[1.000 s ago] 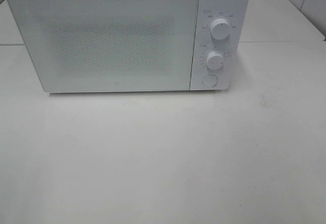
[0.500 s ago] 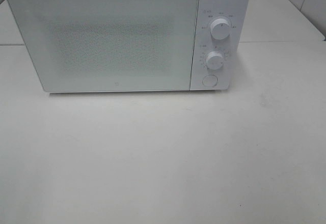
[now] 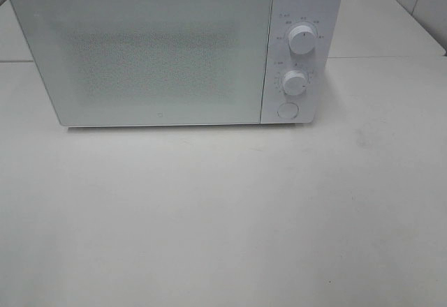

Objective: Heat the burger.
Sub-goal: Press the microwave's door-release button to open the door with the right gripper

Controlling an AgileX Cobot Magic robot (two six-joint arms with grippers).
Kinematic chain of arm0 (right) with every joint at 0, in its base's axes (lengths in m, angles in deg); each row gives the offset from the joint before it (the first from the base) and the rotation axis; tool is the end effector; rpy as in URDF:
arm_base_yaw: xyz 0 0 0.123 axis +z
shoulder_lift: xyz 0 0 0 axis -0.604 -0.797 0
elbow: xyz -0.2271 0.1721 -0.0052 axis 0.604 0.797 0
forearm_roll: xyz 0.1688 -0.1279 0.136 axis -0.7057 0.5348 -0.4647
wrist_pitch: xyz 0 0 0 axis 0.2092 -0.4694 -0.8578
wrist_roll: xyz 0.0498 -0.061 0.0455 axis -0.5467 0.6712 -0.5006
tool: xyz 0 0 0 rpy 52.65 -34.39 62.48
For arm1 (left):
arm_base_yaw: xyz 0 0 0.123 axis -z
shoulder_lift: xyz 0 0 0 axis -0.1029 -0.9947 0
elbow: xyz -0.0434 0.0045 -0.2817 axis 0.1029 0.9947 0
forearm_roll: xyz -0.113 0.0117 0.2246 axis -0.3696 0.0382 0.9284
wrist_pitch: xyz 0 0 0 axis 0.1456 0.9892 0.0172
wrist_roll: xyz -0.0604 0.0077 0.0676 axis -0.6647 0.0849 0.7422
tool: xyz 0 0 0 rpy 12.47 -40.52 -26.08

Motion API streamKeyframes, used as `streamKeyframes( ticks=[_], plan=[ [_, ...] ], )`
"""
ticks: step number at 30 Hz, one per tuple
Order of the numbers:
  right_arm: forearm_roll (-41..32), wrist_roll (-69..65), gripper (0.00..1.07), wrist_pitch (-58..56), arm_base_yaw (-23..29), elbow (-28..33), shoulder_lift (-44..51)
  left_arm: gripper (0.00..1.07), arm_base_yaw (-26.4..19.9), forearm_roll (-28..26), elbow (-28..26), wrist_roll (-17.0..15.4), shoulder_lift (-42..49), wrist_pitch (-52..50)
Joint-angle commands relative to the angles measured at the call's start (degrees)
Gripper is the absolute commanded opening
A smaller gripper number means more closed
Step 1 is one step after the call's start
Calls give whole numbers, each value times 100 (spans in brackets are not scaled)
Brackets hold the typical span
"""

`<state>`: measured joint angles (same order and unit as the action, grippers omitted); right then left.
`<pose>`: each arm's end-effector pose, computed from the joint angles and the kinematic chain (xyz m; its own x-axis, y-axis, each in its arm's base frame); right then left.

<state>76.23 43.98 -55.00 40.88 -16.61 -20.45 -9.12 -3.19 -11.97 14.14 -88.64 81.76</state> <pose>0.0376 0.0018 0.3096 -0.3273 0.0493 -0.9436 -0.0356 0.9973 0.0644 -0.0086 -0.0086 0.2821 -0.4415 -0.0486 -0.8959 0.0138 0.9980 -0.0609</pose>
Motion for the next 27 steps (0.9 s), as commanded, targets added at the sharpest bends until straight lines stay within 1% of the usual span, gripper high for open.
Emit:
streamKeyframes(
  ticks=[1,2,4,8,9,11,12,13,15,19,20,21,23,27],
  plan=[
    [46,74,76,550,-23,-40,-430,98,-17,6,6,-6,97,0],
    [46,74,76,550,-23,-40,-430,98,-17,6,6,-6,97,0],
    [17,69,76,1054,-23,-40,-922,98,-17,6,6,-6,97,0],
    [11,69,76,1415,-23,-40,-1261,98,-17,6,6,-6,97,0],
    [11,69,76,1639,-23,-40,-1513,98,-17,6,6,-6,97,0],
    [11,69,76,1748,-23,-40,-1616,98,-17,6,6,-6,97,0],
    [0,69,76,1931,-23,-40,-1879,98,-17,6,6,-6,97,0],
    [0,69,76,1931,-23,-40,-1879,98,-17,6,6,-6,97,0],
    [0,63,76,2143,-23,-40,-2257,98,-17,6,6,-6,97,0],
    [23,11,76,2355,-23,-40,-2636,98,-17,6,6,-6,97,0],
    [34,11,76,2510,-23,-40,-2899,98,-17,6,6,-6,97,0],
    [34,11,76,2510,-23,-40,-2899,98,-17,6,6,-6,97,0],
    [103,6,76,2836,-23,-40,-3249,98,-17,6,6,-6,97,0],
    [183,-80,76,3231,-11,23,-3558,98,-17,6,6,-6,97,0]
  ],
)
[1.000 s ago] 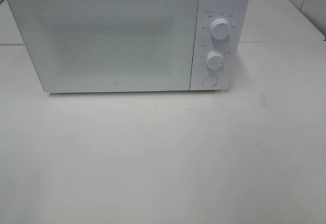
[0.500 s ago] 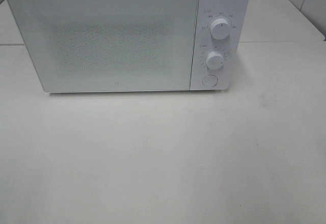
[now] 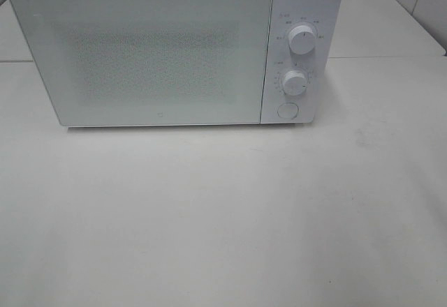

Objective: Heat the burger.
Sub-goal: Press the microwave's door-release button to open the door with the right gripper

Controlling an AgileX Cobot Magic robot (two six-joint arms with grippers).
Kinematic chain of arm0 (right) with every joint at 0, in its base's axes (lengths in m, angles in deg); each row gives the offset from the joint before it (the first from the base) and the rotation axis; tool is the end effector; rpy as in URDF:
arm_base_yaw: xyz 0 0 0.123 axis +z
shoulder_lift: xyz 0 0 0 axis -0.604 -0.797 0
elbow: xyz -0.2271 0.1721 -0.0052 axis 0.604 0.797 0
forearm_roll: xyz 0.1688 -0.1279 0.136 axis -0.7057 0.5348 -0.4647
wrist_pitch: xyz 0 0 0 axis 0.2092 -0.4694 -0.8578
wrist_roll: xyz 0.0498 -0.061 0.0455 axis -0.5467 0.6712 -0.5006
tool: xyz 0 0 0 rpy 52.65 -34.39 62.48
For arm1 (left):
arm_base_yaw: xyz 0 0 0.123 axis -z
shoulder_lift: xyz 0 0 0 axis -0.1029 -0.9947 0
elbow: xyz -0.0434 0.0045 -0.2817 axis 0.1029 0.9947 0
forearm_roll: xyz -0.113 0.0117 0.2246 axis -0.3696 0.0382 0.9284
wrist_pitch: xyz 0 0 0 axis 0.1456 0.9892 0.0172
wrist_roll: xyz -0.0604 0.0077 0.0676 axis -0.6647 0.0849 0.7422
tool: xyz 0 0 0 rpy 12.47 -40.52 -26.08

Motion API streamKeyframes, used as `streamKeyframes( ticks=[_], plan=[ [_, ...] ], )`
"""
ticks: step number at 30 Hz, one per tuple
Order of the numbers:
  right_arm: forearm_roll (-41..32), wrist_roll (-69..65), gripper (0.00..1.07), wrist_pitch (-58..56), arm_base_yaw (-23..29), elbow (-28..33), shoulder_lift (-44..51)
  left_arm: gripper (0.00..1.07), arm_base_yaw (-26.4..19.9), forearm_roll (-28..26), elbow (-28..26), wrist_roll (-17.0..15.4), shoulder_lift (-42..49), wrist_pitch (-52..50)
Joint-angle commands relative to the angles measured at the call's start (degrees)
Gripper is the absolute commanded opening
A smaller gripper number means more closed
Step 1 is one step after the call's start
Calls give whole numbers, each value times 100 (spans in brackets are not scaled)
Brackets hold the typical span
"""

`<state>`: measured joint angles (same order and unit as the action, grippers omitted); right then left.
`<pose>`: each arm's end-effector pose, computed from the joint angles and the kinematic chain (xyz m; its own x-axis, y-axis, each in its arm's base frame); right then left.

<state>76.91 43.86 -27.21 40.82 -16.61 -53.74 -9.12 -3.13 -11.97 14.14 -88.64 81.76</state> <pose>0.1607 0.0098 0.2926 -0.4157 0.0323 -0.9089 -0.0345 0.9981 0.0512 -0.0086 -0.0086 0.2821 -0.4415 -0.0481 -0.8960 0.0132 0.9981 -0.0601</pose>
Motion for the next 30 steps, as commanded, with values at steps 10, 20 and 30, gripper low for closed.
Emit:
streamKeyframes(
  ticks=[10,20,30],
  plan=[
    [120,-109,76,3575,-6,1169,-1106,98,-17,0,6,-6,97,0],
    [-252,584,76,5930,-6,1719,-2200,98,-17,0,6,-6,97,0],
    [-968,951,76,6830,178,1765,-3025,98,-17,0,6,-6,97,0]
  ],
)
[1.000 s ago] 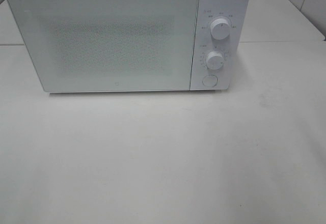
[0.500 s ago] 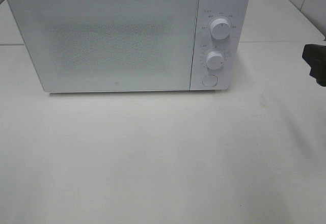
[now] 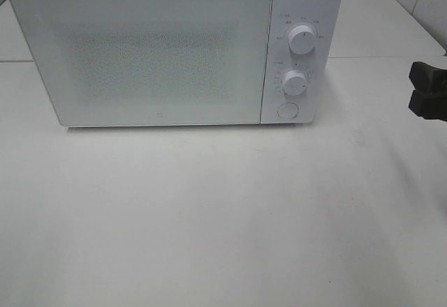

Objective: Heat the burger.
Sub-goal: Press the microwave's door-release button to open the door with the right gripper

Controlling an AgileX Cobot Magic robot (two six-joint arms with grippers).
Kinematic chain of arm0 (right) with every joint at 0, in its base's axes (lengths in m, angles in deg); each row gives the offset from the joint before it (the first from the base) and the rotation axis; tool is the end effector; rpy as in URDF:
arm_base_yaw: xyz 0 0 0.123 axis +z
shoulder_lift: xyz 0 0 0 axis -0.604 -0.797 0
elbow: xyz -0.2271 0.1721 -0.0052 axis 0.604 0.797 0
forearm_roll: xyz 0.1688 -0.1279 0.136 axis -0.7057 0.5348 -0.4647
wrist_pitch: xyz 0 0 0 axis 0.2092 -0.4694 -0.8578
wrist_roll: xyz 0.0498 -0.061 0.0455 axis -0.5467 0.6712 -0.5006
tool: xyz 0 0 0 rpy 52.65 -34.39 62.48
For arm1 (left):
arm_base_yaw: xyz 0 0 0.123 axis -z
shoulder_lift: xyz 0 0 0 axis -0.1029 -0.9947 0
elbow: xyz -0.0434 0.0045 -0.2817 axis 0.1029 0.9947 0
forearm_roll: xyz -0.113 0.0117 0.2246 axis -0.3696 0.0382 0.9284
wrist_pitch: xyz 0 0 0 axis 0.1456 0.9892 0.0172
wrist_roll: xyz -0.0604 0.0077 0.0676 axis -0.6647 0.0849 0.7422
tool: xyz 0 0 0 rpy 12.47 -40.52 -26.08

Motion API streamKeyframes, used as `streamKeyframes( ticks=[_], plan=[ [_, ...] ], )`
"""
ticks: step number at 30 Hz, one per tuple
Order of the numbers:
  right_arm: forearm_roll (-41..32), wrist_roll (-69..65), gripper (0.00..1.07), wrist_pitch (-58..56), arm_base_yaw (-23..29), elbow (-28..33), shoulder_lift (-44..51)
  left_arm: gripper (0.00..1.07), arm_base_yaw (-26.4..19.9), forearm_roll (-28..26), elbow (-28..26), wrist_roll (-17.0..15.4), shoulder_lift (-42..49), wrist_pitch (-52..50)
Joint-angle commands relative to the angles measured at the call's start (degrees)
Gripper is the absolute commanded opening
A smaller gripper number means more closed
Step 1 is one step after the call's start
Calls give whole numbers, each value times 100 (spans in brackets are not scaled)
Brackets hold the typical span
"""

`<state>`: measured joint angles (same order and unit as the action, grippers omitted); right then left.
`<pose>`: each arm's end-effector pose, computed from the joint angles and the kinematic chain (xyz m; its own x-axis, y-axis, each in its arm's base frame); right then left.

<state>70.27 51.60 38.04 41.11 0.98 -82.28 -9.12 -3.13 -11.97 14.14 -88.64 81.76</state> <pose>0.2067 0.0077 0.2016 -0.0948 -0.0014 -0.9955 0.0033 1.0000 -0.0017 -0.0086 -0.0086 0.2821 -0.4415 -0.0481 -0.8960 0.0132 0.9981 -0.0601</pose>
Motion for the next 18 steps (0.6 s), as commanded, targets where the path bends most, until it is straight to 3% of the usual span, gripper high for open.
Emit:
streamKeyframes(
  ticks=[1,6,8,11,13,18],
  plan=[
    [-670,350,76,476,401,6,-292,98,-17,0,6,-6,97,0],
    [-1478,802,76,922,1123,6,-625,98,-17,0,6,-6,97,0],
    [-2269,1089,76,1398,1856,0,-1066,98,-17,0,6,-6,97,0],
    [-2452,1117,76,1478,1994,-6,-1163,98,-17,0,6,-6,97,0],
    [-3111,1123,76,1896,2647,-40,-1650,98,-17,0,6,-6,97,0],
    [-3713,1123,76,1919,3226,-252,-2005,98,-17,0,6,-6,97,0]
  ],
)
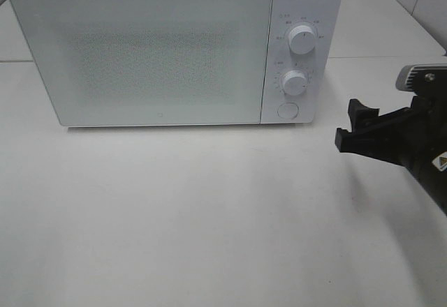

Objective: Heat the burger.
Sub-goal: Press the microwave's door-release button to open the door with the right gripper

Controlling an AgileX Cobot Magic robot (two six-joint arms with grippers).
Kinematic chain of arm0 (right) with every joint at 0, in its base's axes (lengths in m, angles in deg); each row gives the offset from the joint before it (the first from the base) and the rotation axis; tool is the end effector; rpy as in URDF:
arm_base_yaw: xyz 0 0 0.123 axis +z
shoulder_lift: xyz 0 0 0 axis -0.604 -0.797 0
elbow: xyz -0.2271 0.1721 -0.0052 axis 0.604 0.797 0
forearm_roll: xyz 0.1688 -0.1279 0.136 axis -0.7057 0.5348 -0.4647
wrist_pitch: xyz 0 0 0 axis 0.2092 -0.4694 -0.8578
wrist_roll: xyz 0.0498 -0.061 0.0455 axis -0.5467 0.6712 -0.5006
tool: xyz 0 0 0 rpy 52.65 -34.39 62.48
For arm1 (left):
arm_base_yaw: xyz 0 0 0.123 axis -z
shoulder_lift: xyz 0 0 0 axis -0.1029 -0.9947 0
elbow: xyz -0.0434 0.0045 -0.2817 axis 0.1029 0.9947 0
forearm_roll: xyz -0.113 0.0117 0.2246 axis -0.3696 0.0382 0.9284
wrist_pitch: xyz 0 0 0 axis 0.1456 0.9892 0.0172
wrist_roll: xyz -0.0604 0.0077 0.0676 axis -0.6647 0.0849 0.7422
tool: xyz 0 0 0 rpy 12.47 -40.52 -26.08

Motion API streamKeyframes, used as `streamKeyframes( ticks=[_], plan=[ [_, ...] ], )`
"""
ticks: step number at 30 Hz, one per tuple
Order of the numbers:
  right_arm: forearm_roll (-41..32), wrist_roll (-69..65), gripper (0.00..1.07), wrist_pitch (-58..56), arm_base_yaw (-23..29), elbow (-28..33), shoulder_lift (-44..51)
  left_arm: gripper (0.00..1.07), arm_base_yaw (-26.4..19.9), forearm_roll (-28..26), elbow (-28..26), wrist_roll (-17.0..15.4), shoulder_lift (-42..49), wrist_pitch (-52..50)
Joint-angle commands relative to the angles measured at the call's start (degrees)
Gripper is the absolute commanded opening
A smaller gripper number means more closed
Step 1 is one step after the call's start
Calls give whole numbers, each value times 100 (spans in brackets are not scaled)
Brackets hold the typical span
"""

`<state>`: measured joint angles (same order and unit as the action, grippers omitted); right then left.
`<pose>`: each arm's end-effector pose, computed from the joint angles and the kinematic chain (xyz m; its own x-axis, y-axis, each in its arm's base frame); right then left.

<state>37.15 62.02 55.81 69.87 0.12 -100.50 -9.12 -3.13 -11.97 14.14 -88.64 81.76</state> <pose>0.2089 0.0718 0.1576 -0.1472 -0.0435 -0.9881 0.0445 0.9977 -0.0506 -0.0086 -0.0086 0.2821 -0.4415 -0.0481 -0.8960 0.0132 0.9981 -0.0601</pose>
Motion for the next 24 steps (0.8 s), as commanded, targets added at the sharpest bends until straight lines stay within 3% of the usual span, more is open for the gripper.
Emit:
streamKeyframes(
  ticks=[1,3,9,17,24],
  plan=[
    [-401,80,76,143,350,-166,-183,98,-17,0,6,-6,97,0],
    [-785,269,76,143,814,-510,-493,98,-17,0,6,-6,97,0],
    [-1054,516,76,74,1232,-1014,-808,98,-17,0,6,-6,97,0],
    [-1501,825,76,-286,1558,-1616,-1117,98,-17,0,6,-6,97,0],
    [-1513,751,75,-476,1558,-1736,-1192,98,-17,0,6,-6,97,0]
  ],
)
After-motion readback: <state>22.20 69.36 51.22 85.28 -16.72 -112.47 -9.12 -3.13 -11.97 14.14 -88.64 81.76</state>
